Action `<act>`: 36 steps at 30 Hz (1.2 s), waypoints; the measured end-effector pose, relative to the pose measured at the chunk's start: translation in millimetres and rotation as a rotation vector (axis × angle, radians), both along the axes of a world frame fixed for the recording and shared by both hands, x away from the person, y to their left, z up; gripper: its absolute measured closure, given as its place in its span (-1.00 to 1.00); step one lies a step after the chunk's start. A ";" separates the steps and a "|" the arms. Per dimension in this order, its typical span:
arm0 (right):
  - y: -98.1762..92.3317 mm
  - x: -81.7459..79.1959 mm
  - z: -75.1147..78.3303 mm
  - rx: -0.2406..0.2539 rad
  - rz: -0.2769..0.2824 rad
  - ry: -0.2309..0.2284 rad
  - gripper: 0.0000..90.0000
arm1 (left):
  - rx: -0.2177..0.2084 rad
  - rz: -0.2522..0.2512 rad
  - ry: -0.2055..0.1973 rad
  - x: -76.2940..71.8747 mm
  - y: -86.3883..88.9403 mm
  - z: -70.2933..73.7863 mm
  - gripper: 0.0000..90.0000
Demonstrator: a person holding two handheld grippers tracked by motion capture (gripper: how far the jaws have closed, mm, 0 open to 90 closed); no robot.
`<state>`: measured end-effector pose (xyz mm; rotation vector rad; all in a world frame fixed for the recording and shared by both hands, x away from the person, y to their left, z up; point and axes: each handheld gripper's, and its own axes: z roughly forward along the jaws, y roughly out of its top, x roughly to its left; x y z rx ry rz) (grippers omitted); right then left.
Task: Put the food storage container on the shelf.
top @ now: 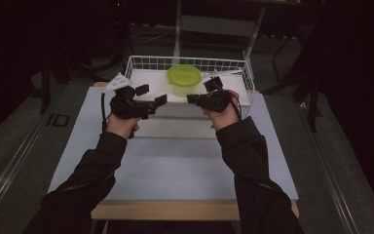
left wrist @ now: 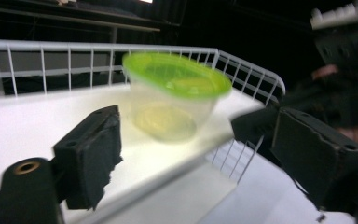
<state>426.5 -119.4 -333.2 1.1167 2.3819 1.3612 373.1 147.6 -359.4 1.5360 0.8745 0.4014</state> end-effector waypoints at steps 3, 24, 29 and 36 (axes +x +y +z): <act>10.0 1.9 -1.9 0.003 -0.004 -0.019 0.99 | 0.019 -0.012 0.002 -10.7 -2.1 -12.1 -0.67; 34.6 19.1 -13.8 0.018 -0.031 -0.021 0.91 | 0.020 -0.070 -0.001 -38.9 3.4 -30.2 -0.71; 32.9 -2.2 -17.5 0.032 0.036 -0.050 0.76 | 0.034 -0.085 0.001 -44.0 4.6 -34.4 -0.76; 20.1 -40.0 -24.6 0.027 0.101 -0.114 -0.05 | 0.043 -0.153 -0.017 -61.3 8.7 -46.4 -0.85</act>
